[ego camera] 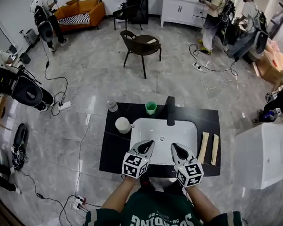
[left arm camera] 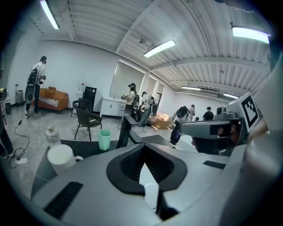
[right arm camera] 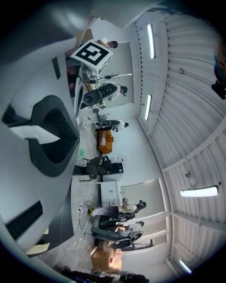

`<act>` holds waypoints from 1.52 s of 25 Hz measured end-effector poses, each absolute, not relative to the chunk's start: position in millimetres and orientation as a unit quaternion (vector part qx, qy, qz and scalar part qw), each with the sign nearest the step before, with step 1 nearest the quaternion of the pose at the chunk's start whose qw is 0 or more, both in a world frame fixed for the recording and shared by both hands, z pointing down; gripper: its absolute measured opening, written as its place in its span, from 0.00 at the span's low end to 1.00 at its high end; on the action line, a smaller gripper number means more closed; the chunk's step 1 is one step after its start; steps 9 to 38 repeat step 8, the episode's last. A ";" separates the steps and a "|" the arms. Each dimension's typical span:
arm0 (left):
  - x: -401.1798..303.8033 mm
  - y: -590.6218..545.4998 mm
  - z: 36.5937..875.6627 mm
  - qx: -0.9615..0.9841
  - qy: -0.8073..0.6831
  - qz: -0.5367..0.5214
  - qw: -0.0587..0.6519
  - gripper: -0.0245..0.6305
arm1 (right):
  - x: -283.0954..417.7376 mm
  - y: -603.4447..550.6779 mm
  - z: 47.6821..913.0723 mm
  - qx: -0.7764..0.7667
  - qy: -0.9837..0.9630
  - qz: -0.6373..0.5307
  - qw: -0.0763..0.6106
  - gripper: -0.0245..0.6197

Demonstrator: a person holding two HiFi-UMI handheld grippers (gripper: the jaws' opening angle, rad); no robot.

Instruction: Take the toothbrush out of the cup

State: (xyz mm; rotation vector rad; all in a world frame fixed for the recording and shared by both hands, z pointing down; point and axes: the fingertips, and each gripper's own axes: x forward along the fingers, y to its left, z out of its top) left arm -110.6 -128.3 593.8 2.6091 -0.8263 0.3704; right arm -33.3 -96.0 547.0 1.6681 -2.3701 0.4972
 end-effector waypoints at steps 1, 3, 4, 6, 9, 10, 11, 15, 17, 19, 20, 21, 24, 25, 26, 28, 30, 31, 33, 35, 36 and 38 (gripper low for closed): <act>-111.2 -128.2 593.3 0.928 -0.293 0.131 0.189 0.05 | -34.5 -95.5 546.8 0.564 -0.802 0.169 0.100 0.10; -112.8 -127.3 593.2 0.928 -0.292 0.130 0.191 0.05 | -37.5 -93.7 547.2 0.564 -0.802 0.170 0.100 0.10; -113.9 -126.4 593.4 0.928 -0.291 0.129 0.192 0.05 | -39.2 -92.3 547.8 0.563 -0.802 0.171 0.101 0.10; -116.4 -123.7 593.9 0.928 -0.291 0.129 0.195 0.05 | -42.3 -88.8 548.8 0.562 -0.802 0.173 0.102 0.10; -118.9 -120.5 593.9 0.927 -0.290 0.129 0.198 0.05 | -45.0 -84.9 549.5 0.562 -0.802 0.175 0.103 0.10; -118.9 -120.5 593.9 0.927 -0.290 0.129 0.198 0.05 | -45.0 -84.9 549.5 0.562 -0.802 0.175 0.103 0.10; -118.9 -120.5 593.9 0.927 -0.290 0.129 0.198 0.05 | -45.0 -84.9 549.5 0.562 -0.802 0.175 0.103 0.10; -118.9 -120.5 593.9 0.927 -0.290 0.129 0.198 0.05 | -45.0 -84.9 549.5 0.562 -0.802 0.175 0.103 0.10; -118.9 -120.5 593.9 0.927 -0.290 0.129 0.198 0.05 | -45.0 -84.9 549.5 0.562 -0.802 0.175 0.103 0.10; -118.9 -120.5 593.9 0.927 -0.290 0.129 0.198 0.05 | -45.0 -84.9 549.5 0.562 -0.802 0.175 0.103 0.10; -118.9 -120.5 593.9 0.927 -0.290 0.129 0.198 0.05 | -45.0 -84.9 549.5 0.562 -0.802 0.175 0.103 0.10; -118.9 -120.5 593.9 0.927 -0.290 0.129 0.198 0.05 | -45.0 -84.9 549.5 0.562 -0.802 0.175 0.103 0.10; -118.9 -120.5 593.9 0.927 -0.290 0.129 0.198 0.05 | -45.0 -84.9 549.5 0.562 -0.802 0.175 0.103 0.10; -118.9 -120.5 593.9 0.927 -0.290 0.129 0.198 0.05 | -45.0 -84.9 549.5 0.562 -0.802 0.175 0.103 0.10; -118.9 -120.5 593.9 0.927 -0.290 0.129 0.198 0.05 | -45.0 -84.9 549.5 0.562 -0.802 0.175 0.103 0.10; -118.9 -120.5 593.9 0.927 -0.290 0.129 0.198 0.05 | -45.0 -84.9 549.5 0.562 -0.802 0.175 0.103 0.10; -118.9 -120.5 593.9 0.927 -0.290 0.129 0.198 0.05 | -45.0 -84.9 549.5 0.562 -0.802 0.175 0.103 0.10; -118.9 -120.5 593.9 0.927 -0.290 0.129 0.198 0.05 | -45.0 -84.9 549.5 0.562 -0.802 0.175 0.103 0.10; -118.9 -120.5 593.9 0.927 -0.290 0.129 0.198 0.05 | -45.0 -84.9 549.5 0.562 -0.802 0.175 0.103 0.10; -118.9 -120.5 593.9 0.927 -0.290 0.129 0.198 0.05 | -45.0 -84.9 549.5 0.562 -0.802 0.175 0.103 0.10; -118.9 -120.5 593.9 0.927 -0.290 0.129 0.198 0.05 | -45.0 -84.9 549.5 0.562 -0.802 0.175 0.103 0.10; -118.9 -120.5 593.9 0.927 -0.290 0.129 0.198 0.05 | -45.0 -84.9 549.5 0.562 -0.802 0.175 0.103 0.10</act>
